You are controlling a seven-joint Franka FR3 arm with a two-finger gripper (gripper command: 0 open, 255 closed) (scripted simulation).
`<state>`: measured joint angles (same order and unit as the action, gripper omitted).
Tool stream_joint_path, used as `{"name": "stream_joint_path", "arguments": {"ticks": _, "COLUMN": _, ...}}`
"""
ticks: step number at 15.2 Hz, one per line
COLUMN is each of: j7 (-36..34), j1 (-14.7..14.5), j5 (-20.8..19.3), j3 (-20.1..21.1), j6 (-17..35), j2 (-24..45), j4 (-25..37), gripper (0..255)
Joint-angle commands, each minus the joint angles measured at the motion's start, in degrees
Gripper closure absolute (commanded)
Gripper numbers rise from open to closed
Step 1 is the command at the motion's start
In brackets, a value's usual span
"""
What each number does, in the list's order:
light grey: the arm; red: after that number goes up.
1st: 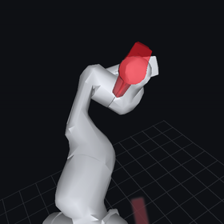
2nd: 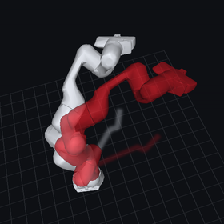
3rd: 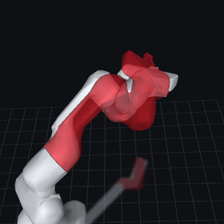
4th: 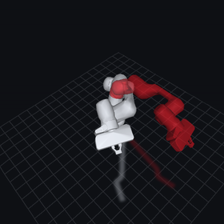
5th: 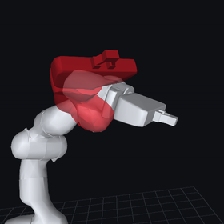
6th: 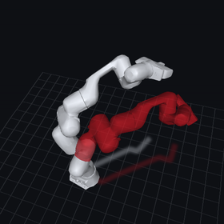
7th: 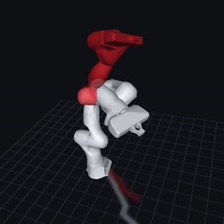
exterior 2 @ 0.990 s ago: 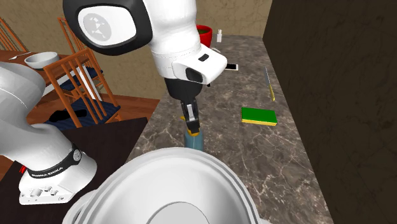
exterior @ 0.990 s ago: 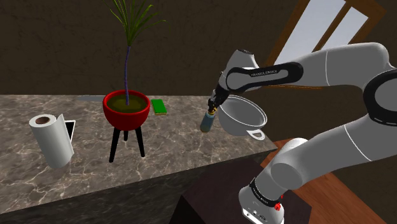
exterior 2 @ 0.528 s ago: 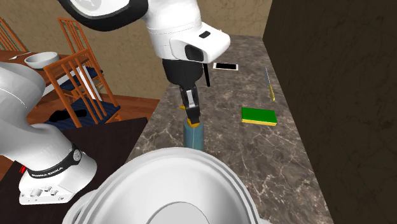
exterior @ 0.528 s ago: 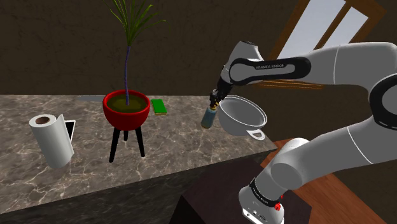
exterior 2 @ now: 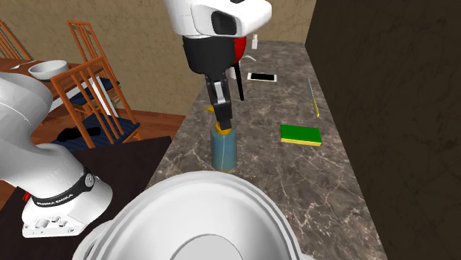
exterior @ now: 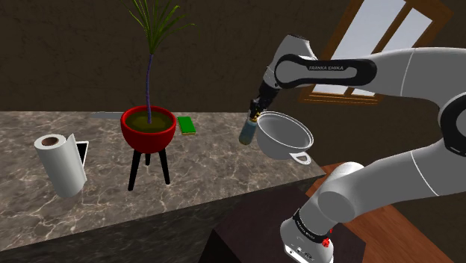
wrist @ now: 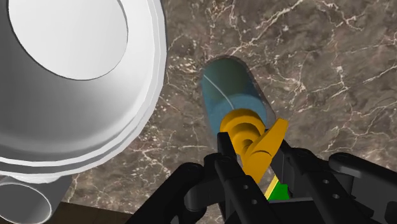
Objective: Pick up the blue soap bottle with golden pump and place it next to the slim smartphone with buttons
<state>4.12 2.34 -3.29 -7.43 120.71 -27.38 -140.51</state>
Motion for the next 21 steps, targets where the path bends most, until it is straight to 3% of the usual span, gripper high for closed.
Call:
{"name": "stream_joint_path", "arguments": {"ticks": 1, "j7": -0.01, "j1": -0.02, "j5": 0.04, "j3": 0.09, "j6": -1.72, "j2": -0.33, "j4": 1.37, "gripper": 255}}
{"name": "stream_joint_path", "arguments": {"ticks": 21, "j7": 0.01, "j1": -0.29, "j5": 0.50, "j3": 0.74, "j6": -17.28, "j2": -0.92, "j4": 16.35, "gripper": 255}}
